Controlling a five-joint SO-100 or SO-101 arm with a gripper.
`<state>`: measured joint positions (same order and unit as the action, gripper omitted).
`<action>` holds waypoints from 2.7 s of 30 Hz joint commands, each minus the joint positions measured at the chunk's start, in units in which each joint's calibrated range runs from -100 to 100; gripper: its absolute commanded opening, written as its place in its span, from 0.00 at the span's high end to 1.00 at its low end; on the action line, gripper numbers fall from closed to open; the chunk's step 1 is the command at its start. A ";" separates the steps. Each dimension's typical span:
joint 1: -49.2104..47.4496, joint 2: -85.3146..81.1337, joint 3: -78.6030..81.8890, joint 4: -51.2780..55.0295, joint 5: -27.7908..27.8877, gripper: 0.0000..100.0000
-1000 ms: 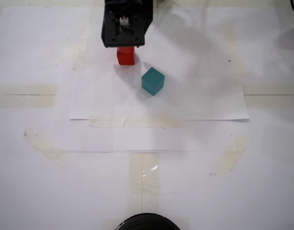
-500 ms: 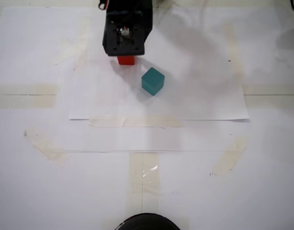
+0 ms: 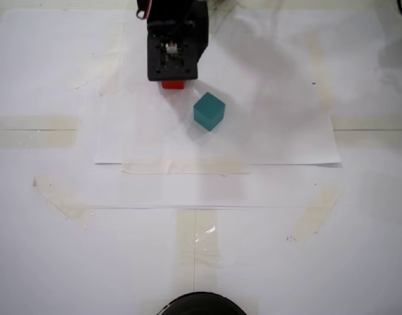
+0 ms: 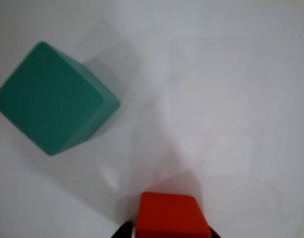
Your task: Put the red cube on the top of the blue cube.
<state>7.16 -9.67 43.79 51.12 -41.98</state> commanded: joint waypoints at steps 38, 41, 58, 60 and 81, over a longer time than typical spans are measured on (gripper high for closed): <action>-6.86 1.18 -34.03 19.94 11.67 0.87; -7.85 2.21 -34.66 19.37 12.31 0.87; -10.72 12.34 -40.93 16.27 16.17 0.87; -10.80 13.79 -41.74 15.86 16.31 0.87; -10.19 17.57 -43.29 14.96 16.65 0.86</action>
<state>-3.44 8.81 5.11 66.98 -25.76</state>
